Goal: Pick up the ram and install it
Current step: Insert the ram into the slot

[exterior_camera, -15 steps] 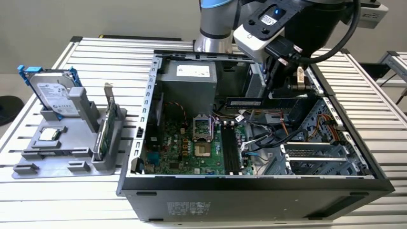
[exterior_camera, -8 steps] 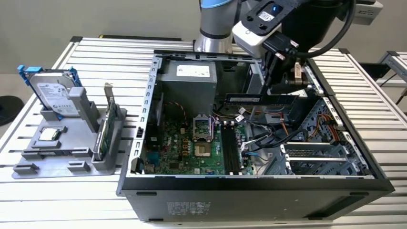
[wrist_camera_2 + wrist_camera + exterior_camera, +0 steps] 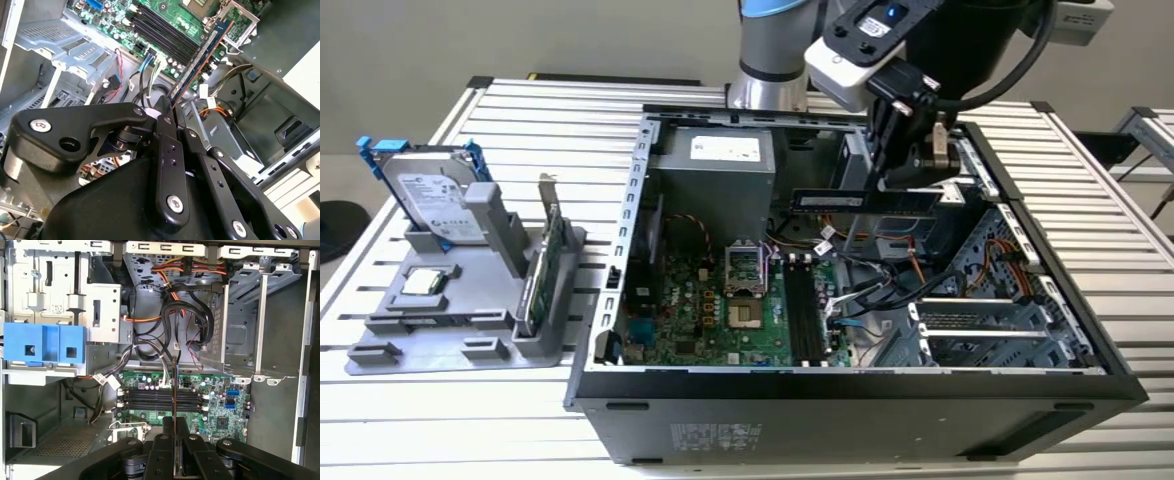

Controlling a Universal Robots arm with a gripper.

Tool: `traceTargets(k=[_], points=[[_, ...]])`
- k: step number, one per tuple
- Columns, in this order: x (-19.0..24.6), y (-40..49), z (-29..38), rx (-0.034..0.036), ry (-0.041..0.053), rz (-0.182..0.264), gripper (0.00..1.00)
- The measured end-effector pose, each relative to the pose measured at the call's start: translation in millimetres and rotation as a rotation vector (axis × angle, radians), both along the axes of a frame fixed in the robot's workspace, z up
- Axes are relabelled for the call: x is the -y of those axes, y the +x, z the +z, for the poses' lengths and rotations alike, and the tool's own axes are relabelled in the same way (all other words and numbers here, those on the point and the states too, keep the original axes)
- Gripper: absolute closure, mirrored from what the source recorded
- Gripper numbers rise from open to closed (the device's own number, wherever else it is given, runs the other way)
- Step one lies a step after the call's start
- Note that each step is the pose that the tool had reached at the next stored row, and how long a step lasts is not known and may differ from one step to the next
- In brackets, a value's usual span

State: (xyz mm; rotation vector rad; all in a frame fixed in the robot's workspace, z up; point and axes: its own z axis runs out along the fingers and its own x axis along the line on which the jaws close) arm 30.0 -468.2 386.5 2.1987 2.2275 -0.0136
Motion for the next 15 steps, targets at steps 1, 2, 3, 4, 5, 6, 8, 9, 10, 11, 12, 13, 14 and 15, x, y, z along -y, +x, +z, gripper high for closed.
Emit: traceTargets(k=[1, 2, 3, 4, 5, 6, 8, 9, 10, 11, 12, 13, 14, 15], points=[[-0.9, 0.0, 0.0, 0.0, -0.0001, 0.0, 1.0], [-1.7, 0.1, -0.1, 0.0, 0.0, 0.0, 1.0], [-2.3, 0.1, -0.1, 0.0, 0.0, 0.0, 1.0], [-2.9, 0.1, -0.1, 0.0, -0.0001, 0.0, 1.0], [-3.5, 0.2, -0.1, 0.0, -0.0001, 0.0, 1.0], [-4.0, 0.2, -0.2, 0.0, -0.0001, 0.0, 1.0], [-4.4, 0.3, -0.2, 0.0, -0.0001, 0.0, 1.0], [-4.5, 0.5, -0.2, 0.0, -0.0001, 0.0, 1.0], [-4.5, 0.8, -0.2, 0.0, 0.0, 0.0, 1.0], [-4.5, 0.8, -0.2, 0.0, 0.0, 0.0, 1.0], [-4.5, 0.8, -0.2, 0.0, -0.0001, 0.0, 1.0], [-4.5, 0.8, -0.2, 0.0, -0.0001, 0.0, 1.0], [-4.5, 0.8, -0.2, 0.0, -0.0001, 0.0, 1.0], [-4.5, 0.8, -0.2, 0.0, 0.0, 0.0, 1.0]])
